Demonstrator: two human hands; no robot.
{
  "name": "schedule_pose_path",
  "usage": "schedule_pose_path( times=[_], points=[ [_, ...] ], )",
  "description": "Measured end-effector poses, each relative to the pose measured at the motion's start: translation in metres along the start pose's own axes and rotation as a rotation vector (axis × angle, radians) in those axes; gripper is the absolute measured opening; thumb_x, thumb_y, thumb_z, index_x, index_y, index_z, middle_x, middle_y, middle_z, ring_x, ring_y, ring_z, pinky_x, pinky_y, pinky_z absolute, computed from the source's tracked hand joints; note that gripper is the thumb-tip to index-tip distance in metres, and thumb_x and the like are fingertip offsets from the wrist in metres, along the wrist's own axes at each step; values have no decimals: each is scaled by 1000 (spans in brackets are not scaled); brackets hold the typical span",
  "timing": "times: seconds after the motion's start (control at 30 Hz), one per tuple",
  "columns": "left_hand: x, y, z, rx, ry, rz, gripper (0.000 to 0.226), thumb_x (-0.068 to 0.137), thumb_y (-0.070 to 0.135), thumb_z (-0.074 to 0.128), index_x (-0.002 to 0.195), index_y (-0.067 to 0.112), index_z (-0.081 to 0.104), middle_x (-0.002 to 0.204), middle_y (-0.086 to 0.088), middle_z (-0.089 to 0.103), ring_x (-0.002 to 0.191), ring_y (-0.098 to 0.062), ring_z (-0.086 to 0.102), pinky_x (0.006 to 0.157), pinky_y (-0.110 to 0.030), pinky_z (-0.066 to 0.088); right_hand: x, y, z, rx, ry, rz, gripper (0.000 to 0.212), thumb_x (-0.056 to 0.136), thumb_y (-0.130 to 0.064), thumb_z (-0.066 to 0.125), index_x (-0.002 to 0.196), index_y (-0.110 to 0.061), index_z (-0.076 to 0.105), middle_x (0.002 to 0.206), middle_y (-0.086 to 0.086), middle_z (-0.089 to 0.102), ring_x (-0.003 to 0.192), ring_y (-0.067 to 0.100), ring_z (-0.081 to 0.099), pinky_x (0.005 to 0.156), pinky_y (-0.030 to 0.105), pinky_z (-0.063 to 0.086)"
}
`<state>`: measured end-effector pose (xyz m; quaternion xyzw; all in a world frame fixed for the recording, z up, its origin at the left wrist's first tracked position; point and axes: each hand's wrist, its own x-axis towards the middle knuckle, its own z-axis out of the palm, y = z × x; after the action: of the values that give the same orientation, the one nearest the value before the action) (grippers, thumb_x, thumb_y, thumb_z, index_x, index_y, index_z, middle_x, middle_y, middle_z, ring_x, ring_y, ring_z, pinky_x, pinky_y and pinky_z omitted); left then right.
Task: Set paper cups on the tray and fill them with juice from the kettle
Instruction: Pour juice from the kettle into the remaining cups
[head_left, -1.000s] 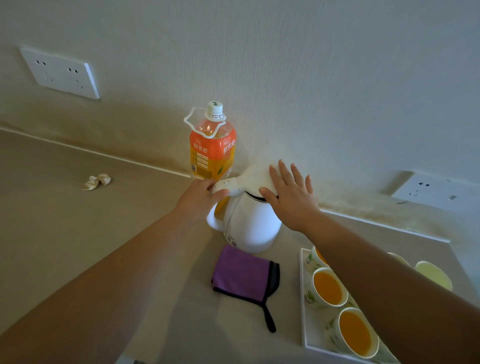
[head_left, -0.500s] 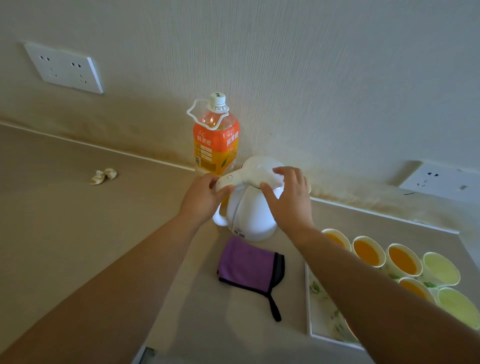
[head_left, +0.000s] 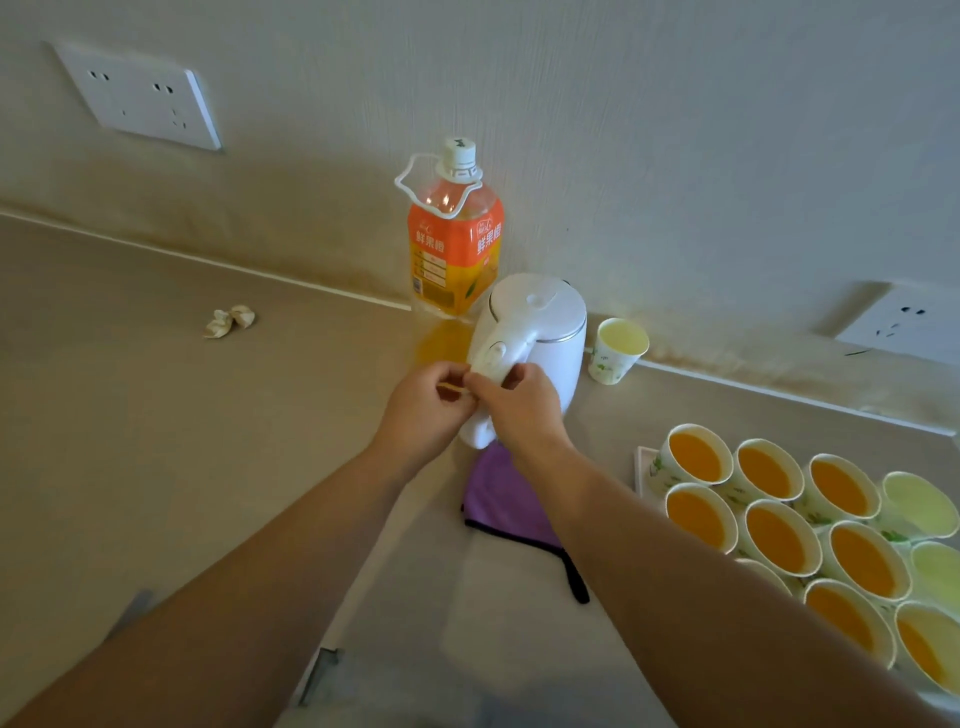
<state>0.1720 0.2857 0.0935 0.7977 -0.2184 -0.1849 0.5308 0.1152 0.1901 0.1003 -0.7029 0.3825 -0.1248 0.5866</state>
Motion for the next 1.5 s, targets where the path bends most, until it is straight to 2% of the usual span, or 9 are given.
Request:
schedule_pose_path(
  times=[0.17, 0.3, 0.43, 0.57, 0.7, 0.9, 1.13, 1.33, 1.5],
  points=[
    [2, -4, 0, -22, -78, -78, 31, 89, 8, 51, 112, 26, 62, 108, 8, 60, 95, -13, 60, 88, -35, 53, -9, 15, -14, 80, 142, -29, 15, 87, -18, 59, 97, -10, 51, 79, -5, 55, 69, 8, 53, 53, 19, 41],
    [10, 4, 5, -7, -135, -90, 44, 94, 11, 46, 136, 24, 48, 132, 7, 51, 93, -8, 54, 73, -20, 43, -4, 21, -26, 176, 333, 7, 24, 81, -22, 67, 98, -10, 53, 78, -3, 55, 67, 9, 52, 57, 23, 39],
    [22, 12, 16, -19, -177, -124, 58, 94, 12, 49, 148, 24, 31, 146, 3, 40, 123, -14, 45, 91, -26, 38, 5, 24, -31, 140, 401, 13, 18, 79, -27, 67, 90, -19, 54, 87, 4, 66, 80, 19, 63, 68, 29, 47],
    [33, 21, 27, -69, -221, -136, 63, 95, 14, 52, 150, 28, 24, 131, 11, 39, 116, -8, 40, 89, -24, 34, 9, 29, -36, 70, 448, -32, 14, 81, -20, 61, 92, -19, 53, 81, 0, 62, 75, 17, 59, 65, 26, 44],
    [40, 30, 39, -64, -251, -122, 72, 92, 7, 52, 152, 26, 17, 148, 4, 35, 132, -17, 37, 93, -23, 31, 12, 28, -42, 23, 502, -44, 15, 82, -27, 65, 88, -20, 53, 70, -10, 55, 69, 12, 53, 64, 23, 36],
    [36, 41, 49, -92, -242, -20, 69, 88, -5, 50, 147, 21, 27, 121, 12, 35, 111, -2, 33, 84, -14, 32, 15, 23, -55, -29, 510, -87, 12, 78, -18, 62, 85, -18, 52, 69, -7, 56, 77, 24, 60, 74, 39, 51],
    [23, 46, 41, -39, 6, 92, 59, 83, 1, 55, 138, 20, 47, 112, 5, 55, 112, -20, 56, 94, -36, 47, -13, -1, -81, 73, 478, -197, 12, 78, -13, 62, 86, -7, 56, 69, -5, 55, 68, 16, 52, 65, 30, 44],
    [-4, 70, 35, -62, 177, 190, 46, 87, 19, 57, 133, 22, 53, 126, 3, 57, 110, -16, 56, 93, -34, 48, -43, -29, -117, 166, 400, -264, 11, 73, -16, 66, 77, -14, 56, 63, -6, 53, 62, 14, 51, 63, 30, 44],
    [-37, 99, 46, -51, 225, 262, 57, 75, 34, 50, 132, 29, 53, 128, 7, 55, 108, -13, 56, 91, -28, 47, -59, -40, -156, 240, 326, -324, 15, 68, -18, 69, 72, -16, 55, 60, -1, 52, 56, 16, 48, 59, 33, 43]
  ],
)
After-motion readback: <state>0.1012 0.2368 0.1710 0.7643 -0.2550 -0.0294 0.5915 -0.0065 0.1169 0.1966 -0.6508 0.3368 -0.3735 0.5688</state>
